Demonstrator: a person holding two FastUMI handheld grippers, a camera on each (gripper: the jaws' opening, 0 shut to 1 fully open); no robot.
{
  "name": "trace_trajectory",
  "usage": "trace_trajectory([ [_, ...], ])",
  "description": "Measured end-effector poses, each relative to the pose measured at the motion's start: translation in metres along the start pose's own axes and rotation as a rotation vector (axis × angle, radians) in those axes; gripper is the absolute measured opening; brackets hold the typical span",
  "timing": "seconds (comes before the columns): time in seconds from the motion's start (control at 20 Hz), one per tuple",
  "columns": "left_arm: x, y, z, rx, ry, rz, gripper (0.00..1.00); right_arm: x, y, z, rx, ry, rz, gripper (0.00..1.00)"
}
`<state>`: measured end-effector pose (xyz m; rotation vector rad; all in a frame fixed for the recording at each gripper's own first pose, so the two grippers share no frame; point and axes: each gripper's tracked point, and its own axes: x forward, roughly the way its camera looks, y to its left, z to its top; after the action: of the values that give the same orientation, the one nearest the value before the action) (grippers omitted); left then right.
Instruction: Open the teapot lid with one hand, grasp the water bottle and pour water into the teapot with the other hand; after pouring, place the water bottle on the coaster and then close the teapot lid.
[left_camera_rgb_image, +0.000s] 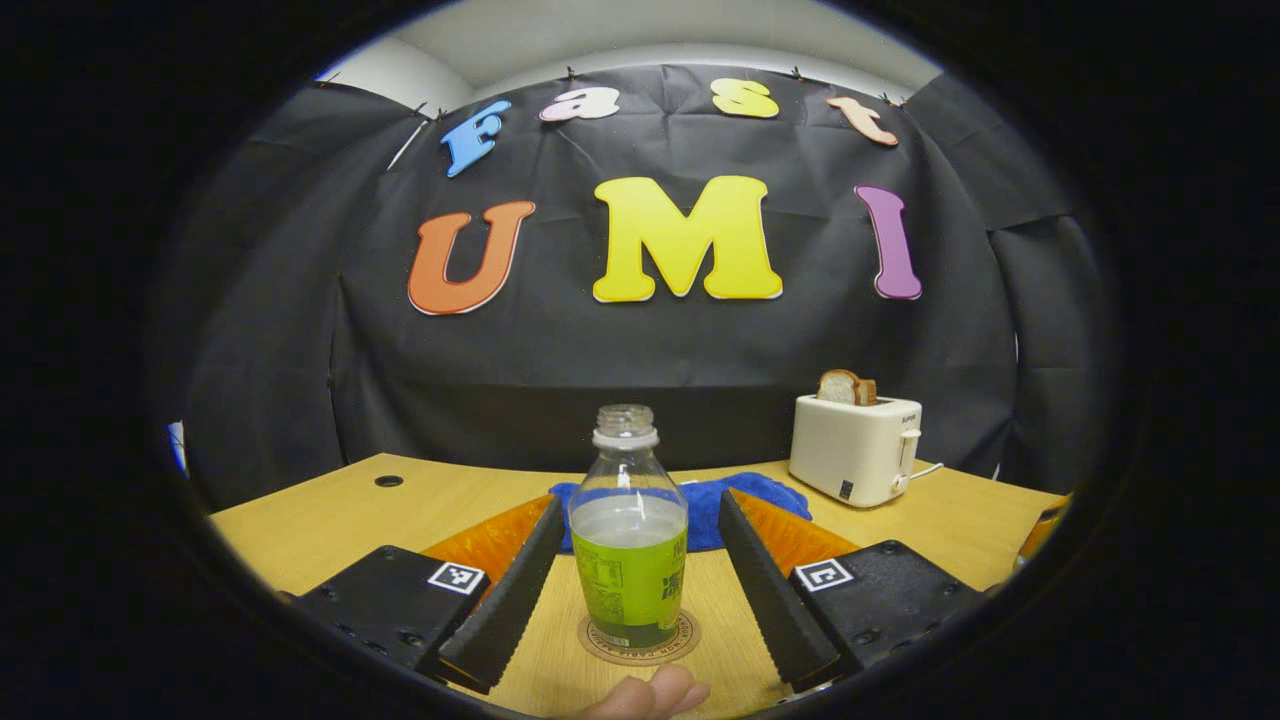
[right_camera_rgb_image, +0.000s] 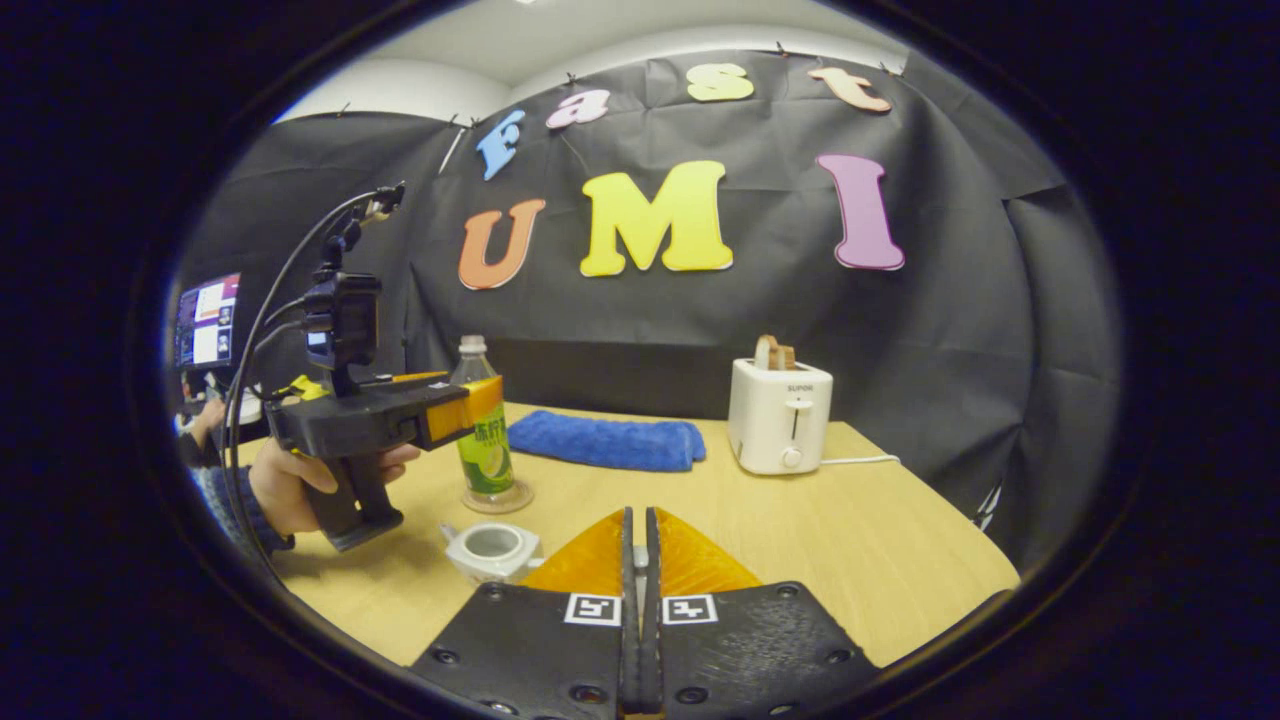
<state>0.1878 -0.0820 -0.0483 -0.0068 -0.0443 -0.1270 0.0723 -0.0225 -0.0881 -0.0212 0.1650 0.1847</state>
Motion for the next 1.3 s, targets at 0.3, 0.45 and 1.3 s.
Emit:
trace_trajectory([
  [0.3,-0.058,0.036,0.029,-0.013,-0.050,0.083,0.96,0.009,0.058,0.044,0.081,-0.121,0.112,0.00],
  [0.45,-0.093,0.058,0.035,-0.005,-0.042,0.151,0.96,0.019,0.076,0.042,0.100,-0.135,0.132,0.00],
  [1.3,-0.170,0.089,0.068,-0.094,-0.047,0.091,0.96,0.064,0.094,-0.041,0.122,0.034,0.088,0.01],
])
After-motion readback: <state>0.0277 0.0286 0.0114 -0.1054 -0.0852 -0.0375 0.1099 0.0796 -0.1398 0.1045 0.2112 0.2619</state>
